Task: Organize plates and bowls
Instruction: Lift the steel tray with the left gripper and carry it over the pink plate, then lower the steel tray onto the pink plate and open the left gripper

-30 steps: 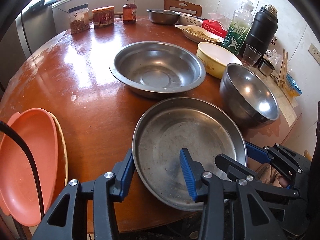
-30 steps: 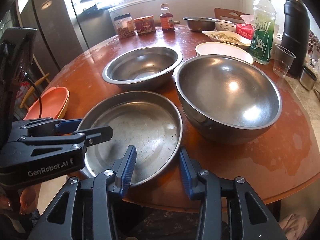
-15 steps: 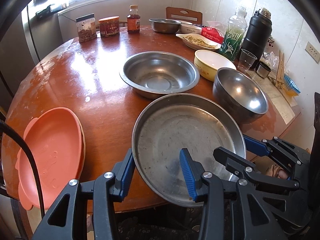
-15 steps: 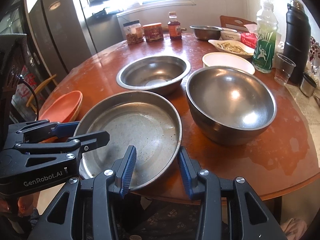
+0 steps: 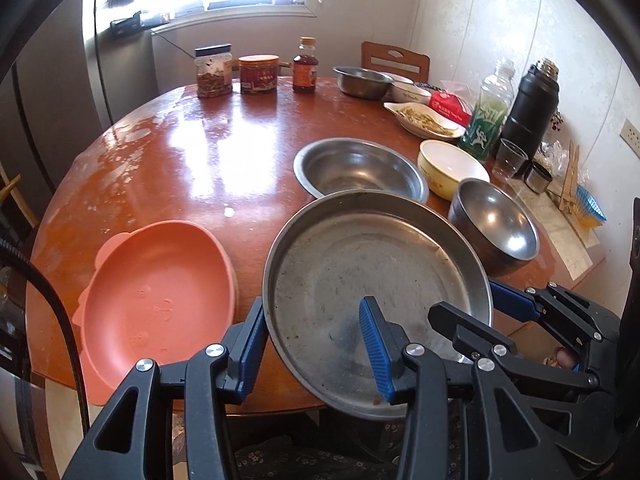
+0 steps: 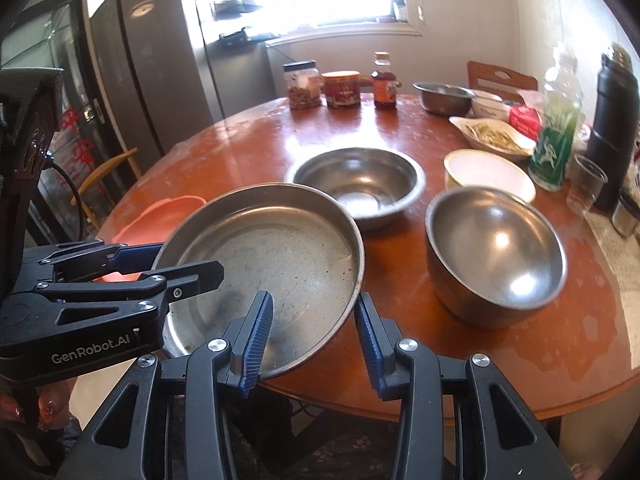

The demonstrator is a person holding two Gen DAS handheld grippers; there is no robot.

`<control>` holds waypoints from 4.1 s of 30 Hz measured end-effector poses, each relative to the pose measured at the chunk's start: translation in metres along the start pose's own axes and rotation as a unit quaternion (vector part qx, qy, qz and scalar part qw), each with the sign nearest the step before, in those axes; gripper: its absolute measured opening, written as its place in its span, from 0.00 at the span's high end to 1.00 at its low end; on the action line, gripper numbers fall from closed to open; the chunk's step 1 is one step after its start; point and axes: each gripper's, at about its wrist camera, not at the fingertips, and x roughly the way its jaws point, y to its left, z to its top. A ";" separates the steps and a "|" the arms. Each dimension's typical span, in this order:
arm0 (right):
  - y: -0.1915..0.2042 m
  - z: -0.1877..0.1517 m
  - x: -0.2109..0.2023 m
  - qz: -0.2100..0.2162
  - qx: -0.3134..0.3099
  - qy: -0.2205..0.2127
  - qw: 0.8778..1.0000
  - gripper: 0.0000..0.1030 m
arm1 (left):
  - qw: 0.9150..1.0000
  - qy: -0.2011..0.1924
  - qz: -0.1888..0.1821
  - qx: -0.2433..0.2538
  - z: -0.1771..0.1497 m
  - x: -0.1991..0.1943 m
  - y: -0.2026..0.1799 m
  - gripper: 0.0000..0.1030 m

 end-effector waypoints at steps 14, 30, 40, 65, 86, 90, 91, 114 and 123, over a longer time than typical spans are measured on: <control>0.034 0.026 0.014 0.019 -0.033 -0.013 0.999 0.57 | 0.999 -0.021 0.022 -0.043 -0.001 -0.015 0.039 0.56; 0.078 0.053 0.042 0.056 -0.073 -0.010 0.996 0.57 | 0.993 -0.039 0.052 -0.101 -0.006 -0.030 0.095 0.56; 0.112 0.063 0.071 0.090 -0.100 0.011 0.991 0.58 | 0.988 -0.034 0.080 -0.132 -0.015 -0.032 0.134 0.56; 0.124 0.059 0.117 0.108 -0.107 0.062 0.987 0.58 | 0.985 0.001 0.093 -0.145 -0.018 -0.005 0.156 0.56; 0.115 0.059 0.108 0.101 -0.096 0.049 0.989 0.58 | 0.987 0.003 0.078 -0.139 -0.016 -0.003 0.153 0.55; 0.106 0.061 0.105 0.094 -0.084 0.045 0.991 0.58 | 0.988 0.005 0.074 -0.136 -0.015 -0.003 0.150 0.55; 0.104 0.062 0.104 0.093 -0.079 0.044 0.992 0.58 | 0.988 0.006 0.075 -0.136 -0.015 -0.003 0.149 0.55; 0.064 0.065 0.080 0.081 -0.033 0.033 0.996 0.52 | 0.986 -0.028 0.081 -0.143 -0.004 -0.022 0.139 0.41; 0.044 0.065 0.068 0.073 -0.012 0.020 0.997 0.52 | 0.987 -0.041 0.076 -0.133 0.005 -0.027 0.124 0.39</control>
